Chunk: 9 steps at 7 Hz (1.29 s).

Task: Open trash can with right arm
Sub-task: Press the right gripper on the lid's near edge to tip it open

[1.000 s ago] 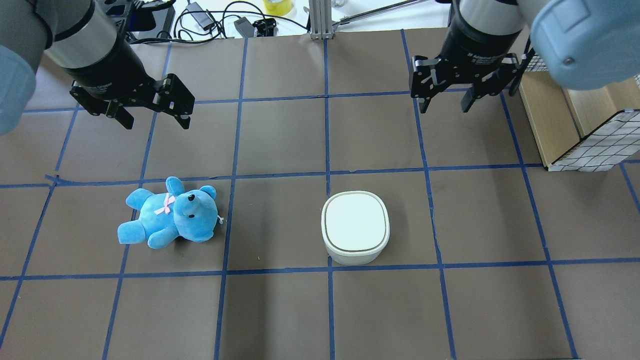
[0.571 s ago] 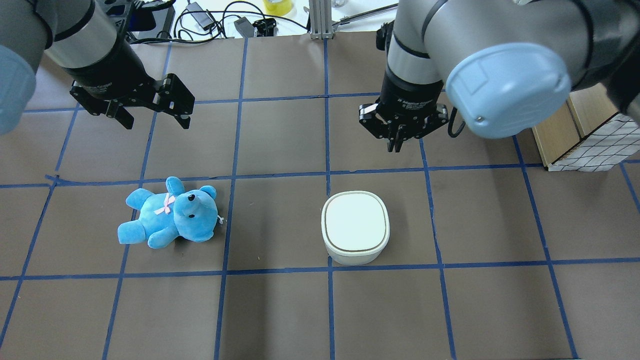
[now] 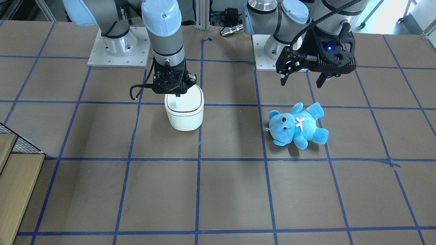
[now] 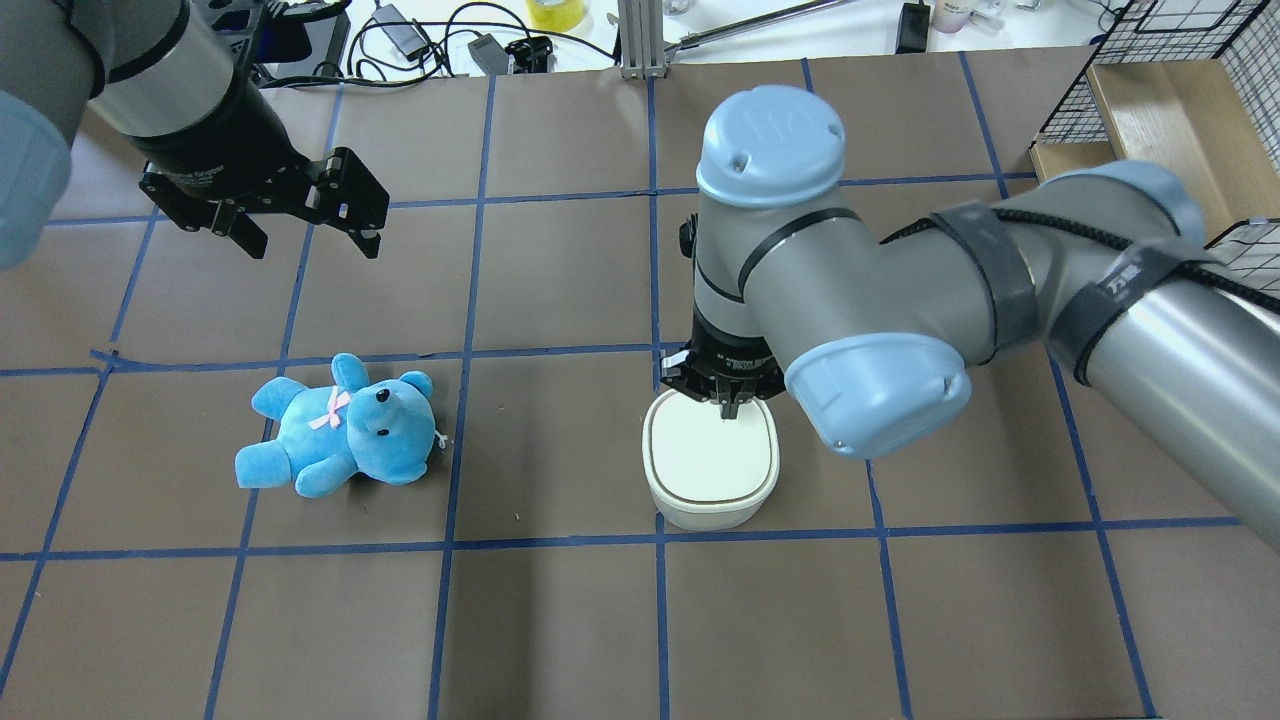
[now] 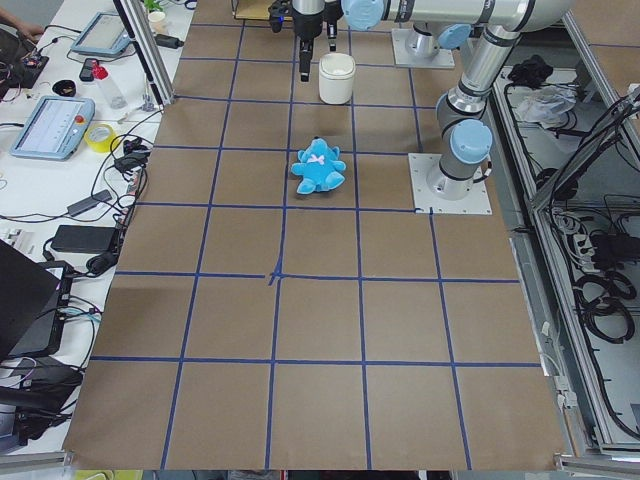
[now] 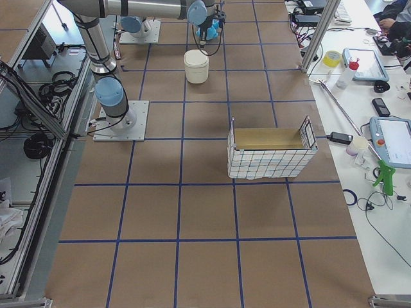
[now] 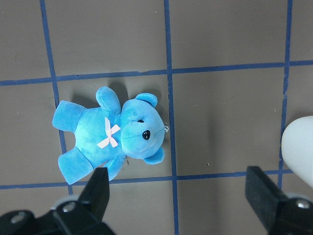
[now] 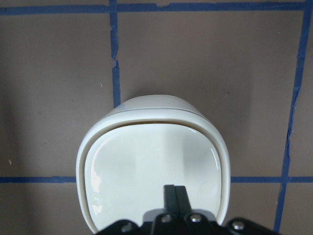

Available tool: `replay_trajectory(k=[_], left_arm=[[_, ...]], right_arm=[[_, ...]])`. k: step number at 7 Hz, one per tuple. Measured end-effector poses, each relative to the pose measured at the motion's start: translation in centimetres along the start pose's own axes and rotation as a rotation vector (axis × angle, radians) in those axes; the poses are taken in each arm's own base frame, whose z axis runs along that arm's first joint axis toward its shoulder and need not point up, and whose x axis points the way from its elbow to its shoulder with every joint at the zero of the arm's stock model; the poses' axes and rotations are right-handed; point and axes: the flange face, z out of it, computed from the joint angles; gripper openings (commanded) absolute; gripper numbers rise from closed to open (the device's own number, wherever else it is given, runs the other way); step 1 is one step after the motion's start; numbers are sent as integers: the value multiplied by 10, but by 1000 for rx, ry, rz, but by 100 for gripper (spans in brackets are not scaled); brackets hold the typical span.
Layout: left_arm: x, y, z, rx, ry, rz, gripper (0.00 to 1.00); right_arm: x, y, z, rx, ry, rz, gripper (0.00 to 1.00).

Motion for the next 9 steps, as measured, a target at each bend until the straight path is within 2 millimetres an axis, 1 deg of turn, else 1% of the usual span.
replay_trajectory(k=[1,4,5,6,7,8,9], left_arm=[[0,0,0,0,0,0,100],[0,0,0,0,0,0,100],[0,0,0,0,0,0,100],[0,0,0,0,0,0,100],[0,0,0,0,0,0,100],[0,0,0,0,0,0,100],[0,0,0,0,-1,0,100]], right_arm=[[1,5,16,-9,2,-5,0],[2,9,27,-26,0,-8,0],[2,10,29,-30,1,-7,21],[2,9,26,-22,3,-7,99],[1,6,15,1,-4,-6,100],[0,2,-7,29,-17,-1,100],[0,-8,-43,59,-29,4,100]])
